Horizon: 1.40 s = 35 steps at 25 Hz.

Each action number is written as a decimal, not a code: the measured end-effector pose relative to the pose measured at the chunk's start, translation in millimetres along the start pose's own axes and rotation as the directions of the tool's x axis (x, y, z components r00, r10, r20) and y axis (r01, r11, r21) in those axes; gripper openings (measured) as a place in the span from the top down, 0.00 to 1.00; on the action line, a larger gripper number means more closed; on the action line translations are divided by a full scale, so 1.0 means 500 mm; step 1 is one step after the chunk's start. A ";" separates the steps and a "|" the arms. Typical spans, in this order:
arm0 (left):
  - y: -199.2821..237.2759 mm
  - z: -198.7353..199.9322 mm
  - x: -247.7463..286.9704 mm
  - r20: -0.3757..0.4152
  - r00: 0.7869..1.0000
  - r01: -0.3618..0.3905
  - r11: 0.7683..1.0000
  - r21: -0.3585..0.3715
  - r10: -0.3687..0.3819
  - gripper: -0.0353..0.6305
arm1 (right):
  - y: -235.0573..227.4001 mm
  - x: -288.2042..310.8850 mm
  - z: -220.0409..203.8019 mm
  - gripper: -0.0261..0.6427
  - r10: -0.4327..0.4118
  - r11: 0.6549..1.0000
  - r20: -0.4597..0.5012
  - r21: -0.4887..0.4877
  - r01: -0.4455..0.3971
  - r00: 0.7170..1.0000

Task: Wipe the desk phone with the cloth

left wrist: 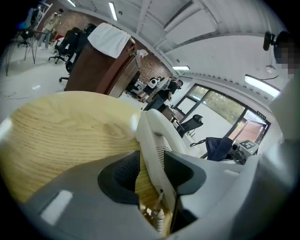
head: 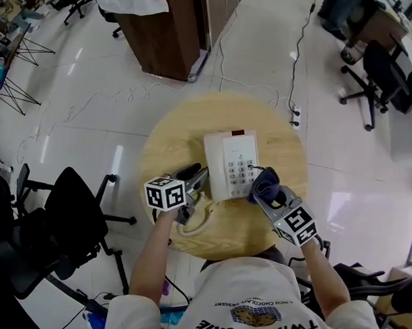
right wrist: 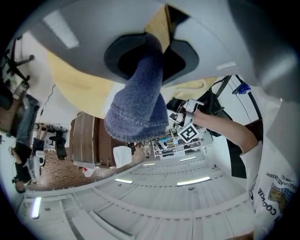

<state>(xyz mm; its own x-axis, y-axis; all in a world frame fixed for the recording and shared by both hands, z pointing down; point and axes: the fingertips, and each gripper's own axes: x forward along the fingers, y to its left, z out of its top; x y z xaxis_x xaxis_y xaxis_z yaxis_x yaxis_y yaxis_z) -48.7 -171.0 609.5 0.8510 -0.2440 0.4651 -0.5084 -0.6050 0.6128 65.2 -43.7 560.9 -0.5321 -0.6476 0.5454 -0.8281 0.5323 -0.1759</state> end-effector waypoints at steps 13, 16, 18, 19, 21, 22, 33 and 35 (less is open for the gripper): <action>-0.111 0.031 -0.013 0.089 0.960 -0.272 0.959 0.081 0.265 0.59 | -0.012 0.006 -0.002 0.86 -0.002 0.999 0.010 0.045 0.001 1.000; -0.111 0.031 -0.011 0.108 0.939 -0.338 0.934 0.112 0.327 0.59 | -0.005 0.007 -0.002 0.86 0.016 0.999 0.014 0.043 -0.017 1.000; -0.091 0.038 -0.029 0.134 0.931 -0.351 0.934 0.064 0.340 0.59 | -0.004 0.004 -0.005 0.86 0.024 0.999 0.016 0.047 -0.025 1.000; -0.075 0.041 -0.040 0.142 0.930 -0.345 0.938 0.034 0.338 0.59 | -0.006 0.002 -0.006 0.86 0.026 0.998 0.016 0.050 -0.027 1.000; -0.043 0.042 -0.047 0.129 0.951 -0.283 0.959 -0.014 0.282 0.59 | -0.011 -0.001 -0.007 0.86 0.028 0.998 0.020 0.059 -0.029 0.999; -0.032 0.039 -0.043 0.111 0.968 -0.223 0.974 -0.034 0.225 0.59 | -0.014 -0.002 -0.007 0.86 0.029 0.997 0.023 0.064 -0.030 0.999; 0.017 0.045 -0.017 0.117 0.975 0.210 0.957 -0.200 -0.189 0.63 | -0.020 -0.001 -0.002 0.86 0.021 0.996 0.016 0.090 -0.022 1.000; 0.026 0.048 -0.017 0.117 0.971 0.229 0.952 -0.203 -0.208 0.66 | -0.021 -0.001 -0.002 0.86 0.016 0.996 0.010 0.092 -0.017 1.000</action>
<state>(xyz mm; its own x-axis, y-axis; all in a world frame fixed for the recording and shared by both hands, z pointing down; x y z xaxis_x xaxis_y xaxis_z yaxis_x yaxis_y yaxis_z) -59.2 -195.3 598.2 0.9477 -0.1991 0.2494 -0.3161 -0.4783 0.8193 74.3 -48.7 563.2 -0.5472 -0.6444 0.5341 -0.8316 0.4911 -0.2595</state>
